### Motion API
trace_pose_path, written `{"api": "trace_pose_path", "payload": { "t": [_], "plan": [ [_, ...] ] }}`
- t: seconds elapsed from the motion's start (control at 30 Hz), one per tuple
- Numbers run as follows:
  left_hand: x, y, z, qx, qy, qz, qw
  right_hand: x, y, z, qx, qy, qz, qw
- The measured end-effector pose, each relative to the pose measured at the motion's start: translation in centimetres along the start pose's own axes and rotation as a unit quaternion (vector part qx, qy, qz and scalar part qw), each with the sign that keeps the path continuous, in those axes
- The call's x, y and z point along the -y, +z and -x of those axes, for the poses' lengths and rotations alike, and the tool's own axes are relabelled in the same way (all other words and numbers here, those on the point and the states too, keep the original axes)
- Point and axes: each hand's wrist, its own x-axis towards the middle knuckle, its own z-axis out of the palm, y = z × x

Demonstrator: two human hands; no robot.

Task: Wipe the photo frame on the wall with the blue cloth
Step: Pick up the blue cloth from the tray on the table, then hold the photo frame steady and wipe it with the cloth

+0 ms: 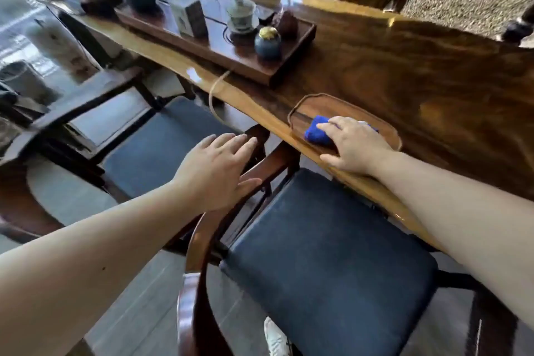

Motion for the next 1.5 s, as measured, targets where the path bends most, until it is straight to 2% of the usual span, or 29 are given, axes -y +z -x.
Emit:
{"api": "trace_pose_path", "payload": {
  "t": [0.1, 0.2, 0.33, 0.47, 0.57, 0.73, 0.9, 1.1, 1.27, 1.5],
  "plan": [
    [-0.3, 1.6, -1.9, -0.007, -0.015, 0.023, 1.0, -2.2, 1.7, -1.9, 0.004, 0.012, 0.026, 1.0],
    [-0.9, 2.5, -2.7, -0.016, -0.018, 0.036, 0.999, -3.5, 3.2, -3.3, 0.041, 0.032, 0.031, 0.998],
    [-0.4, 2.8, -2.9, -0.01, -0.02, 0.039, 0.999, -3.5, 3.8, -4.8, 0.082, 0.074, 0.001, 0.994],
    [0.8, 2.2, -2.5, 0.0, -0.036, 0.047, 0.998, -2.5, 3.1, -5.4, 0.051, 0.099, -0.012, 0.994],
    [1.8, 1.1, -1.2, 0.0, -0.046, 0.037, 0.998, 0.3, 1.9, -5.8, 0.018, 0.086, -0.056, 0.995],
    [5.2, -0.9, 3.6, -0.023, -0.094, 0.008, 0.995, 9.5, -1.2, -6.7, -0.031, -0.053, -0.108, 0.992],
    [9.4, -3.8, 12.0, -0.023, -0.149, -0.055, 0.987, 21.1, -5.5, -6.7, -0.097, -0.19, -0.124, 0.969],
    [13.8, -8.9, 25.8, -0.043, -0.243, -0.111, 0.963, 35.6, -11.7, -4.7, -0.153, -0.314, -0.132, 0.928],
    [16.5, -13.2, 38.6, -0.082, -0.343, -0.145, 0.924, 49.2, -17.1, -2.0, -0.178, -0.414, -0.141, 0.882],
    [16.9, -18.1, 49.8, -0.089, -0.434, -0.196, 0.875, 62.1, -22.0, 0.7, -0.225, -0.502, -0.161, 0.819]
  ]
}}
